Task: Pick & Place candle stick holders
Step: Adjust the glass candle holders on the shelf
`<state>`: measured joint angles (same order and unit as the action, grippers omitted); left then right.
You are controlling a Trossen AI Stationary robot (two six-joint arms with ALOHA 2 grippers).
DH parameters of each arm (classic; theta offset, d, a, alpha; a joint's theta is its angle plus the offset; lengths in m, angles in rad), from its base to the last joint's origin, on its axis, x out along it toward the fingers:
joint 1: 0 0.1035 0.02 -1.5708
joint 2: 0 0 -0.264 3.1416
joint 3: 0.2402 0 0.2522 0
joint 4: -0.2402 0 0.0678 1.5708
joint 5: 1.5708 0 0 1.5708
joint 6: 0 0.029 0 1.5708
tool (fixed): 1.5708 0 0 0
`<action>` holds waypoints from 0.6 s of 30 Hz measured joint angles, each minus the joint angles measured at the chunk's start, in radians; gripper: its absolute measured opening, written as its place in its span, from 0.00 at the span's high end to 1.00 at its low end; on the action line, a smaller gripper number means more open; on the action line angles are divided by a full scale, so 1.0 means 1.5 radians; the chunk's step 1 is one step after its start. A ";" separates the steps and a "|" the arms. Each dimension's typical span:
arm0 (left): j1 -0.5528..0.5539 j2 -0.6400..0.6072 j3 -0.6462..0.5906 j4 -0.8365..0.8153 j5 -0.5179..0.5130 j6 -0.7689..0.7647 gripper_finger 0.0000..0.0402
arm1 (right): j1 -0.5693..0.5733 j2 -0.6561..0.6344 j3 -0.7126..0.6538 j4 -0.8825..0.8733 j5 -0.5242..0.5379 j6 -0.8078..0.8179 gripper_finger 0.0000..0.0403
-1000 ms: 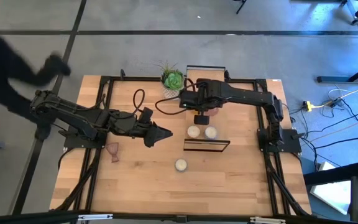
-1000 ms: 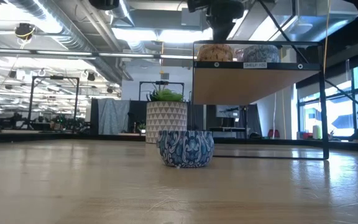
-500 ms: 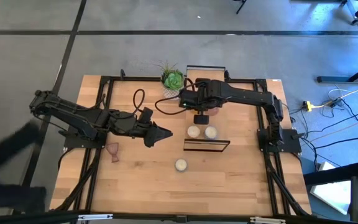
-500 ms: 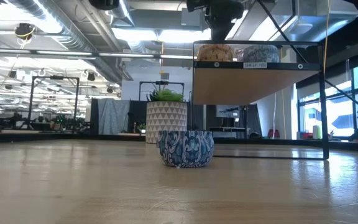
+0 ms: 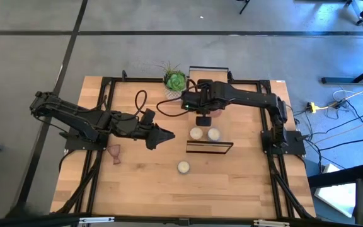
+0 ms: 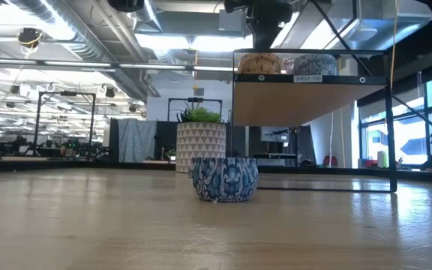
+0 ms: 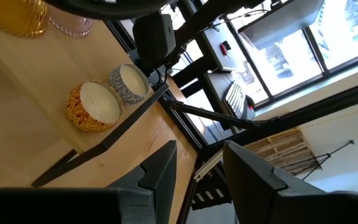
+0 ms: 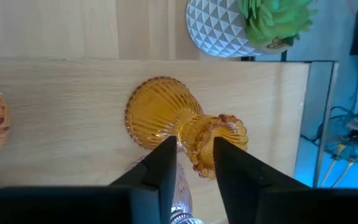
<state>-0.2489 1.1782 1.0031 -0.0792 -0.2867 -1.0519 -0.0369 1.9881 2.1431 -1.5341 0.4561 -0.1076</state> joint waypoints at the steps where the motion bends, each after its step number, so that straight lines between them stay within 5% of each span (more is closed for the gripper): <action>1: 0.000 0.000 0.000 0.000 0.000 0.001 0.68 | 0.003 0.000 0.002 0.000 0.003 -0.004 0.72; 18: 0.000 0.000 0.000 -0.005 -0.004 0.007 0.68 | 0.065 -0.042 0.132 0.061 0.080 0.003 0.61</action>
<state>-0.2489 1.1782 1.0031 -0.0874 -0.2921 -1.0408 0.0609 1.9250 2.3417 -1.4433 0.5766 -0.1031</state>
